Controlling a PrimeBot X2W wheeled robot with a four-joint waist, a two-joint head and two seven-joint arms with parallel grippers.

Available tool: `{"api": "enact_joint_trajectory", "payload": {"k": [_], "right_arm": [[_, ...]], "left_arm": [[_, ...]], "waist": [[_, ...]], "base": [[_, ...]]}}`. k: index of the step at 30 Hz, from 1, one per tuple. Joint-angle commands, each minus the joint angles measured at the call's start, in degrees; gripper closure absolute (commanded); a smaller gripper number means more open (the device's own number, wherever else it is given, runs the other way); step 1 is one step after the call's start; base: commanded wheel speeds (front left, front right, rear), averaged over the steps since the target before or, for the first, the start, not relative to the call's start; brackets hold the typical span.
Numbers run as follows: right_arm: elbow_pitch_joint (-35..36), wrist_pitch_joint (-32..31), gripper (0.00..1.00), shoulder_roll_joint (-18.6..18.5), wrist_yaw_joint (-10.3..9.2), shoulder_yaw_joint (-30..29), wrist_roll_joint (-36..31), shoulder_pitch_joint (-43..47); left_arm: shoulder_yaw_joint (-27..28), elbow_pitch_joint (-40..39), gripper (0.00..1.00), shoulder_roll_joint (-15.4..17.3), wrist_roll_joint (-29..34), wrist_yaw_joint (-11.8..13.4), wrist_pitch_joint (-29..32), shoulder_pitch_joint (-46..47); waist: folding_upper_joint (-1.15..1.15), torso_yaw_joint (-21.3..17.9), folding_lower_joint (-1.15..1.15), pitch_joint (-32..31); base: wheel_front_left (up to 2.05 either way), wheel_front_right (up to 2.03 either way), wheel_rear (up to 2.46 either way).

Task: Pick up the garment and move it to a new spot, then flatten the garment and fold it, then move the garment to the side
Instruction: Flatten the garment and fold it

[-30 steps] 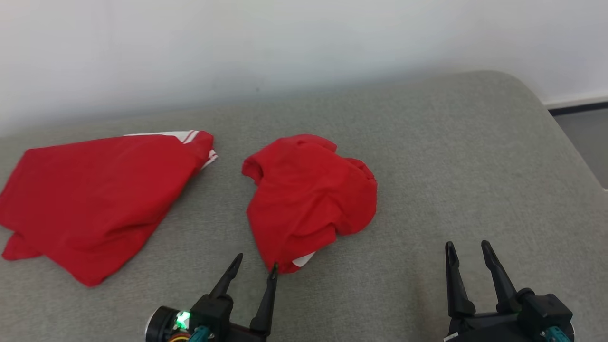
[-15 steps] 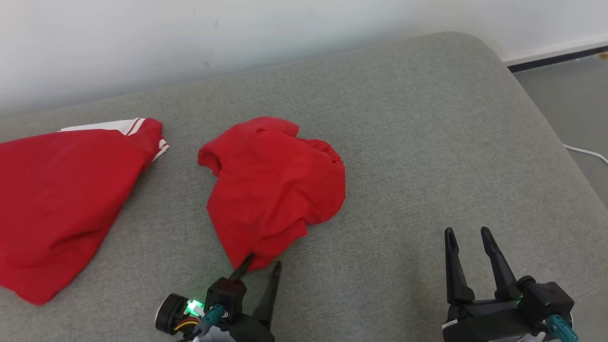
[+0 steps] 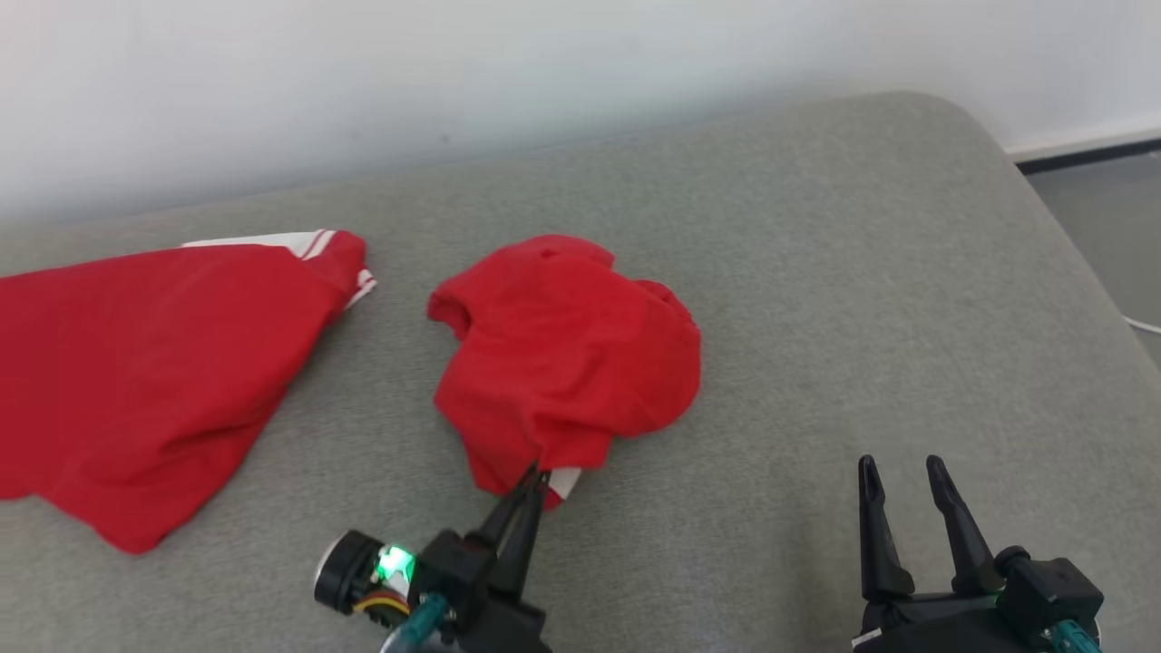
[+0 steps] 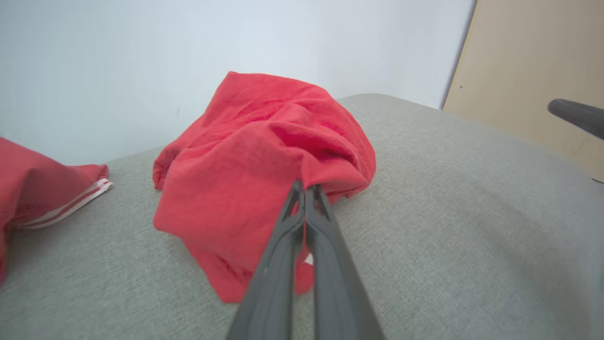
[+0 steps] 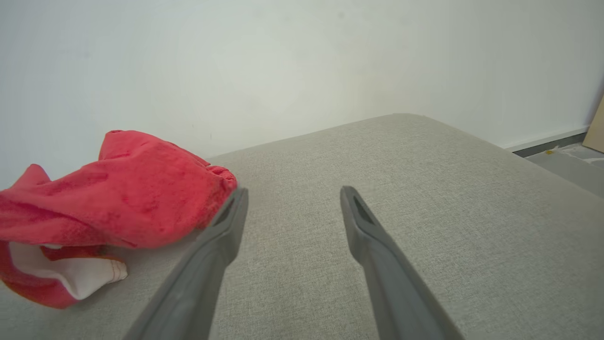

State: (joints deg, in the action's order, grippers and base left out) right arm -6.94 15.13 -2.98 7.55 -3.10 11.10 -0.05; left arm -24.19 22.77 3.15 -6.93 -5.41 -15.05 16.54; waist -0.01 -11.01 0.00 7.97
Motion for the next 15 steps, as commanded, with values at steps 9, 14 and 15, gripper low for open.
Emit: {"api": "enact_joint_trajectory", "payload": {"k": [9,14,15], "right_arm": [[-0.13,0.03,0.0,0.18,-0.13,0.7,0.7,1.53],[0.07,0.03,0.0,0.19,-0.13,0.74,0.95,2.04],[0.1,0.03,0.0,0.19,-0.13,0.76,0.95,2.05]], "left_arm": [[-3.6,-6.26,1.0,2.1,0.95,-0.98,-0.2,-9.75],[-3.01,-6.65,1.0,2.18,-0.2,-0.05,-0.2,-14.93],[-2.74,-6.39,1.0,2.45,-0.23,0.35,-0.2,-15.86]], "waist": [[0.01,6.3,0.0,-3.34],[0.01,6.96,0.0,-3.58],[0.01,7.02,0.0,-3.56]], "base": [[0.0,0.0,0.0],[0.0,0.0,0.0],[0.0,0.0,0.0]]}}
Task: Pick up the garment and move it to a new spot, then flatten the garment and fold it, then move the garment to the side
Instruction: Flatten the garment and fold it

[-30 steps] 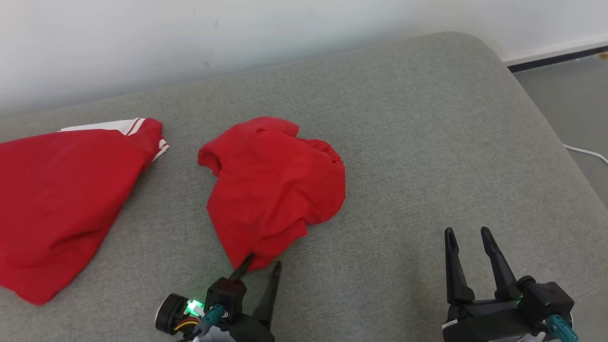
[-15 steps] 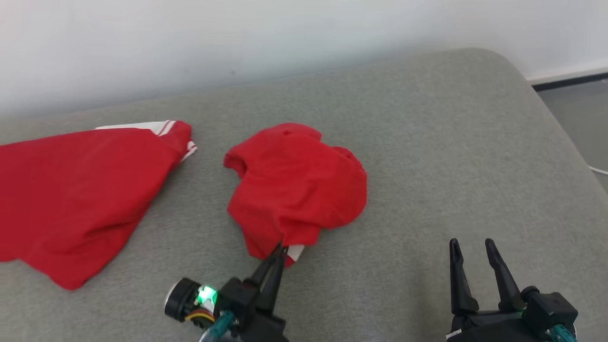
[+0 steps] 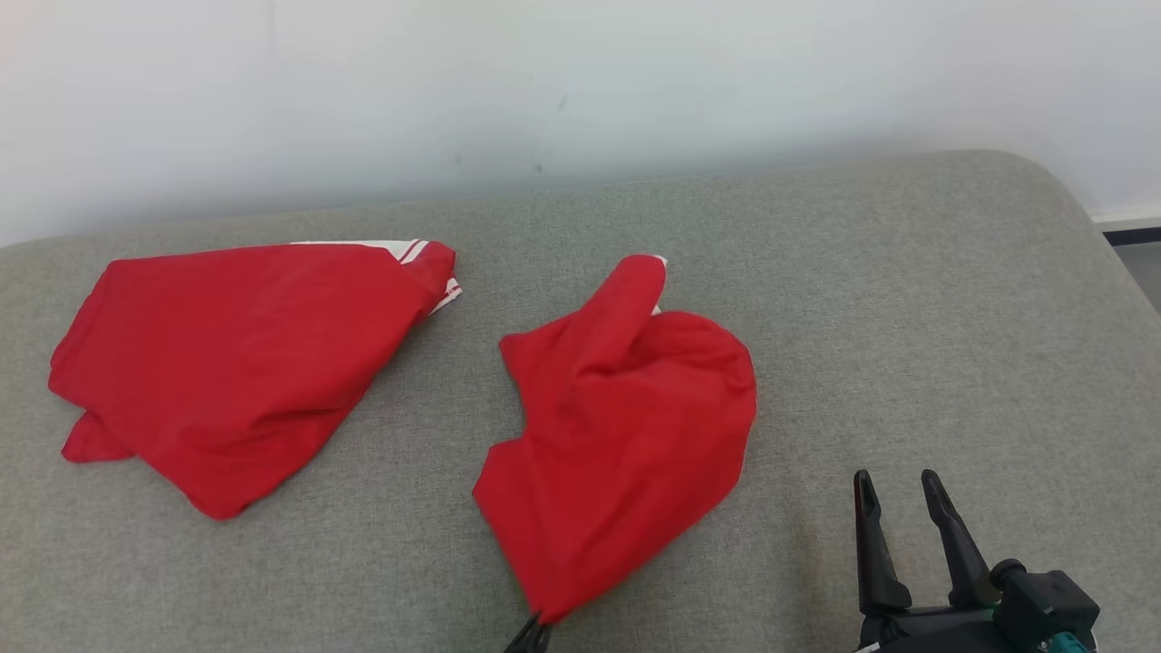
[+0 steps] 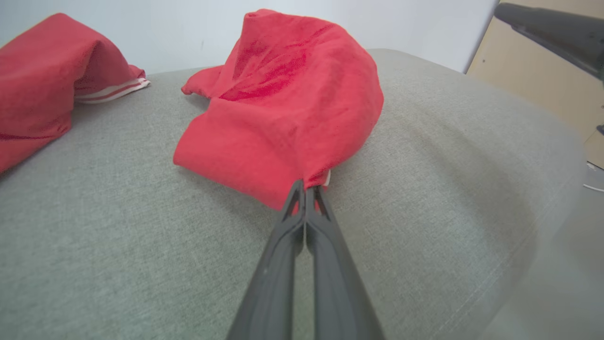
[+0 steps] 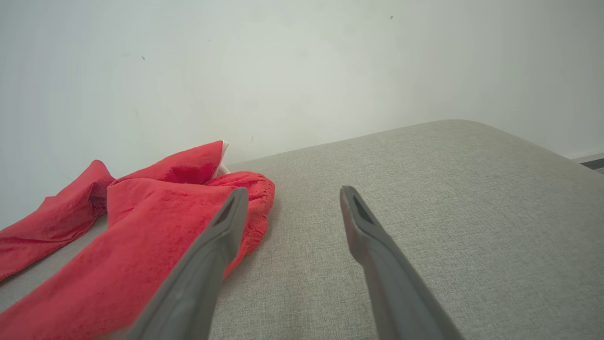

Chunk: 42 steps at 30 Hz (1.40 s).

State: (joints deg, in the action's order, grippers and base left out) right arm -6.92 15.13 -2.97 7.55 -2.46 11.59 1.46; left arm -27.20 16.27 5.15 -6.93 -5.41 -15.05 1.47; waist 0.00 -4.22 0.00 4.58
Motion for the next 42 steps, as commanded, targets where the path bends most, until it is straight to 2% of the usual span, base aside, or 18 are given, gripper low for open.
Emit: {"api": "enact_joint_trajectory", "payload": {"k": [1,4,5,10,15,19,29,33,38,42], "right_arm": [[0.1,0.03,0.0,0.17,-0.13,-0.02,0.5,0.59],[-0.22,0.03,0.0,0.18,-0.13,-0.11,0.52,0.81],[-0.31,0.03,0.0,0.17,-0.13,-0.13,0.49,0.9],[-0.58,0.03,0.0,0.16,-0.13,-0.35,0.38,1.0],[-0.41,0.03,0.0,0.18,-0.13,-0.92,0.31,1.31],[-0.52,0.03,0.0,0.17,-0.13,-0.95,0.3,1.53],[-1.15,0.03,0.0,0.18,-0.13,-2.04,0.39,2.08],[-1.7,0.02,0.0,0.18,-0.13,-2.58,0.46,1.51],[-2.76,0.03,0.0,0.0,-0.13,-2.31,-0.92,-0.9],[-7.89,0.03,0.0,-2.04,-0.13,-0.87,-0.99,-4.35]], "left_arm": [[0.92,0.97,1.0,0.47,-1.05,0.71,-0.2,-2.4],[1.41,2.19,1.0,0.39,-1.67,0.45,-0.2,-3.39],[1.47,2.35,0.0,0.31,-1.49,0.44,-0.2,-3.44],[1.55,-2.2,0.0,-0.19,-0.74,-0.01,-0.2,-2.89],[5.39,-11.38,0.0,-0.38,-0.32,0.81,-0.2,-4.21],[8.69,-14.21,0.0,-0.37,-0.17,1.47,-0.2,-4.9],[20.83,-14.43,0.0,-0.36,0.49,5.35,-0.2,-5.95],[24.08,-12.32,0.0,-0.69,0.51,4.54,-0.2,-5.33],[25.63,-10.9,0.0,-1.2,1.23,3.22,-0.2,-4.67],[25.92,-10.18,0.0,-1.64,1.57,2.68,-0.2,-4.24]], "waist": [[0.0,0.41,0.0,-0.15],[0.0,0.76,0.0,-0.31],[0.0,0.87,0.0,-0.4],[0.0,1.61,0.0,-1.11],[0.0,2.5,0.0,-1.55],[0.0,2.78,0.0,-1.91],[0.0,3.62,0.0,-3.03],[0.0,4.62,0.0,-3.26],[0.0,5.74,0.0,-3.1],[0.0,6.72,0.0,-2.65]], "base": [[0.0,0.0,0.0],[0.0,0.0,0.0],[0.0,0.0,0.0],[0.0,0.0,0.0],[0.0,0.0,0.0],[0.0,0.0,0.0],[0.0,0.0,0.0],[0.0,0.0,0.0],[0.0,0.0,0.0],[0.0,0.0,0.0]]}}
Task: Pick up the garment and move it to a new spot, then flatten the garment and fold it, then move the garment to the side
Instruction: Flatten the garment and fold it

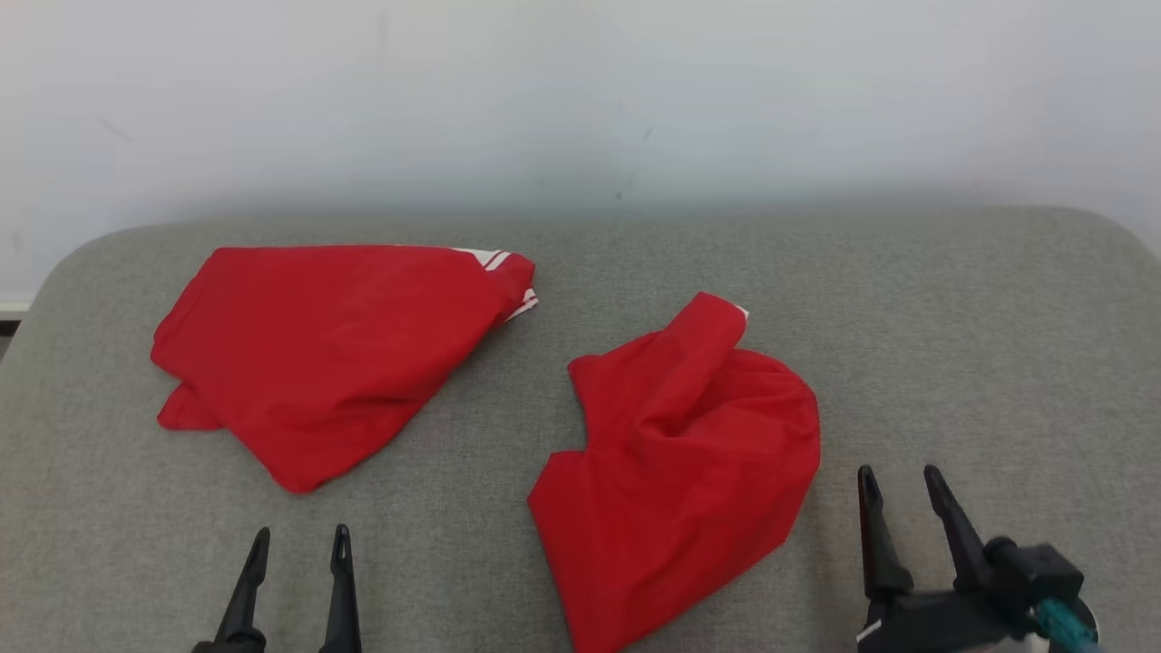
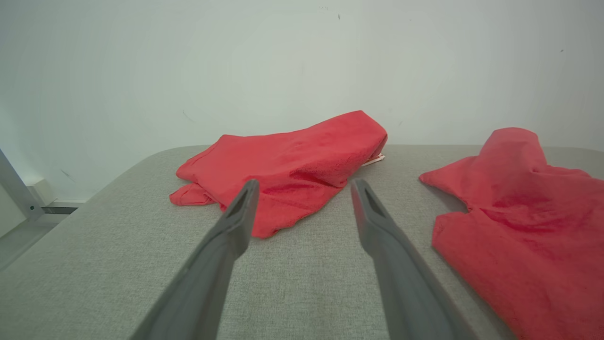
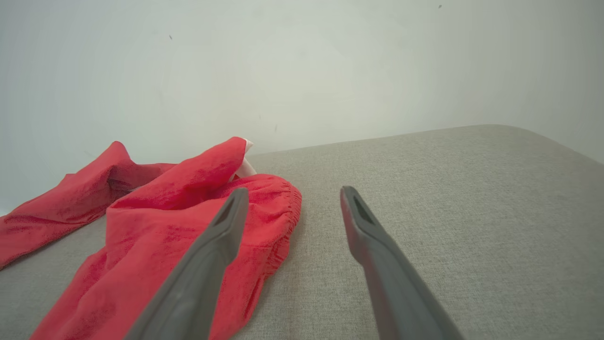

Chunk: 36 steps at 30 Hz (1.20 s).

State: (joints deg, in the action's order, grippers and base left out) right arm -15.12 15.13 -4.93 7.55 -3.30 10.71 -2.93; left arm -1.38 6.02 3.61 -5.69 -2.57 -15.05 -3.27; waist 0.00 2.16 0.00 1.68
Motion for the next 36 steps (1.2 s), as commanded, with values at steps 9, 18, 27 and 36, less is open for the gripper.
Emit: {"api": "enact_joint_trajectory", "payload": {"k": [9,18,27,36], "right_arm": [[-15.81,0.02,0.0,-4.83,-0.13,2.54,1.71,-12.5],[-31.74,0.01,0.0,-6.23,-0.13,6.76,5.01,-21.11],[-34.85,0.02,1.0,-8.05,-0.13,9.58,9.1,-23.33],[-28.06,0.02,1.0,-15.43,-0.13,2.12,8.12,-19.46]], "left_arm": [[-0.68,-0.57,0.0,-0.65,0.82,-0.04,-0.2,2.42],[-0.91,-0.19,0.0,-0.74,-0.23,0.05,-0.2,4.27],[-0.96,-0.09,0.0,-0.76,-1.21,1.08,-0.2,3.48],[-2.0,0.31,0.0,-0.75,-1.81,1.02,-0.2,2.28]], "waist": [[0.0,3.45,0.0,3.31],[0.0,5.87,0.0,6.11],[0.0,4.47,0.0,5.53],[0.0,0.85,0.0,2.88]], "base": [[0.0,0.0,0.0],[0.0,0.0,0.0],[0.0,0.0,0.0],[0.0,0.0,0.0]]}}
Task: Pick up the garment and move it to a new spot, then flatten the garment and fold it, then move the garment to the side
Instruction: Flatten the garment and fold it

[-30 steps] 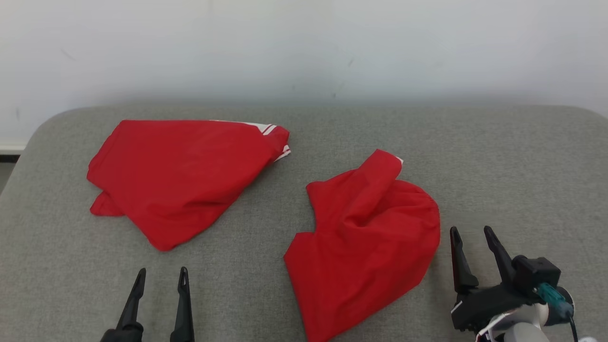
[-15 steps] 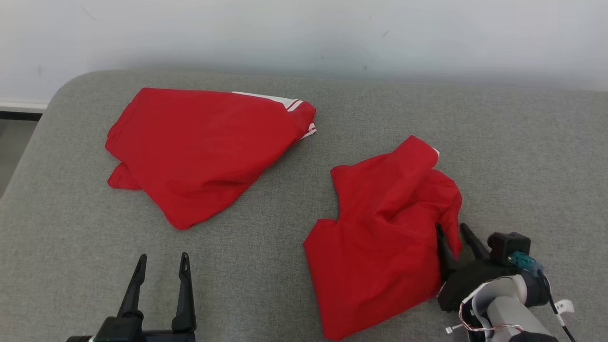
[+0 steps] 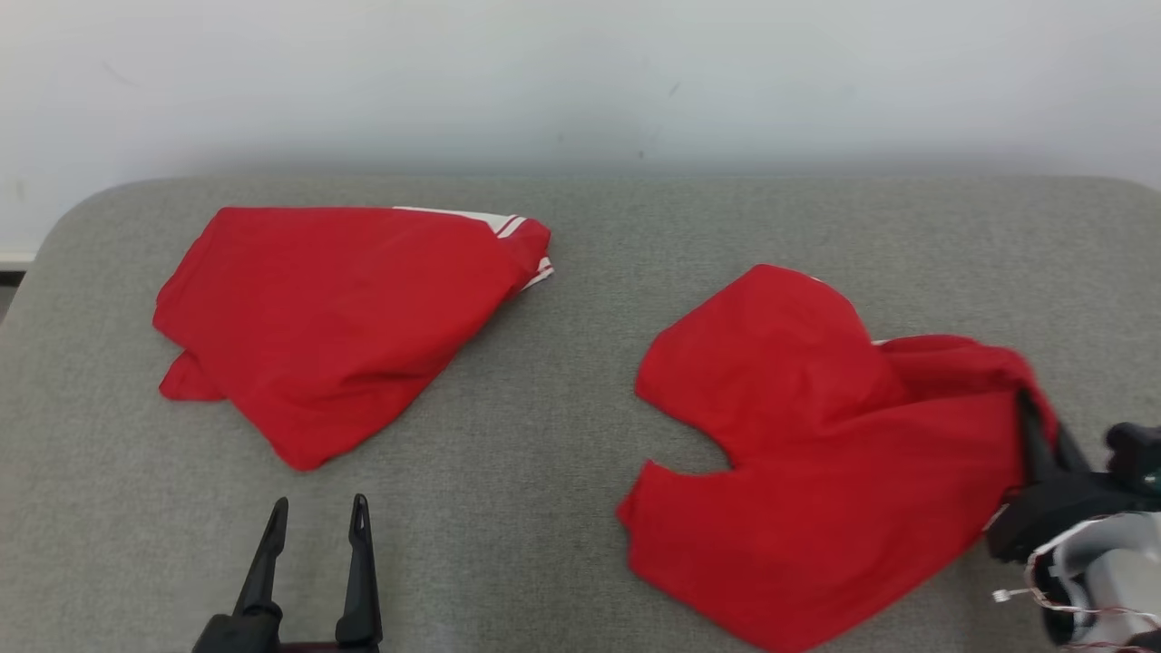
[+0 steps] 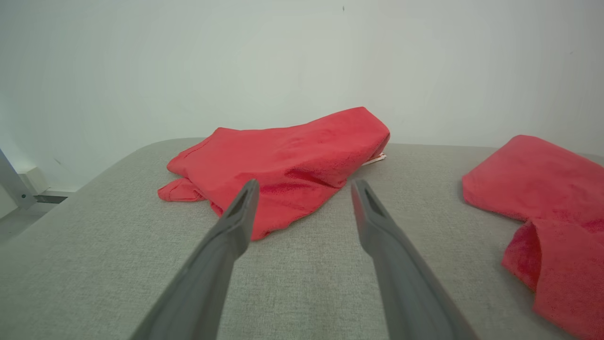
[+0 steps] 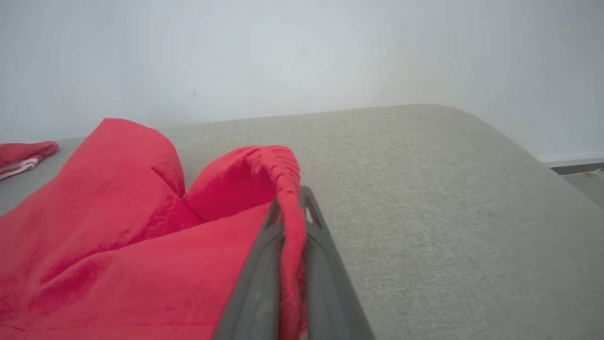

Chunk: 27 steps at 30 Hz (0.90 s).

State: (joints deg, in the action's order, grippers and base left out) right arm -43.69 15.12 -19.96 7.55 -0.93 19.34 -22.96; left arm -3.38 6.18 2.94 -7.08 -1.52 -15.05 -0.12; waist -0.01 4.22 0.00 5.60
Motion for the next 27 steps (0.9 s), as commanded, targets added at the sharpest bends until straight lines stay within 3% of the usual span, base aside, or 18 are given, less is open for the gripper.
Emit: {"api": "enact_joint_trajectory", "payload": {"k": [1,7,12,18,27], "right_arm": [[1.37,0.03,1.0,-1.11,-0.13,-1.32,-0.69,1.09],[8.09,0.03,1.0,-4.9,-0.13,-7.98,-3.01,3.0],[15.77,0.03,1.0,-4.32,-0.13,-9.75,-5.63,3.78],[23.25,-1.71,1.0,-0.04,-0.13,-4.54,-7.48,4.51],[22.92,-1.71,1.0,5.85,-0.13,7.08,-5.3,2.3]], "left_arm": [[-0.13,0.21,0.0,-0.08,-0.49,0.01,-0.2,-0.97],[-0.38,0.39,0.0,-0.09,-0.72,0.08,-0.2,-1.63],[-0.71,0.51,0.0,-0.08,-0.88,-0.1,-0.2,-2.11],[-1.54,0.43,0.0,-0.08,-1.45,-0.09,-0.2,-2.14],[-2.33,0.94,0.0,-0.08,-1.48,-0.22,-0.2,-1.31]], "waist": [[0.01,-1.6,0.0,-1.27],[0.01,-3.9,0.0,-2.58],[0.01,-4.92,0.0,-3.81],[0.01,-4.32,0.0,-3.9],[0.01,-0.87,0.0,-3.23]], "base": [[0.0,0.0,0.0],[0.0,0.0,0.0],[0.0,0.0,0.0],[0.0,0.0,0.0],[0.0,0.0,0.0]]}}
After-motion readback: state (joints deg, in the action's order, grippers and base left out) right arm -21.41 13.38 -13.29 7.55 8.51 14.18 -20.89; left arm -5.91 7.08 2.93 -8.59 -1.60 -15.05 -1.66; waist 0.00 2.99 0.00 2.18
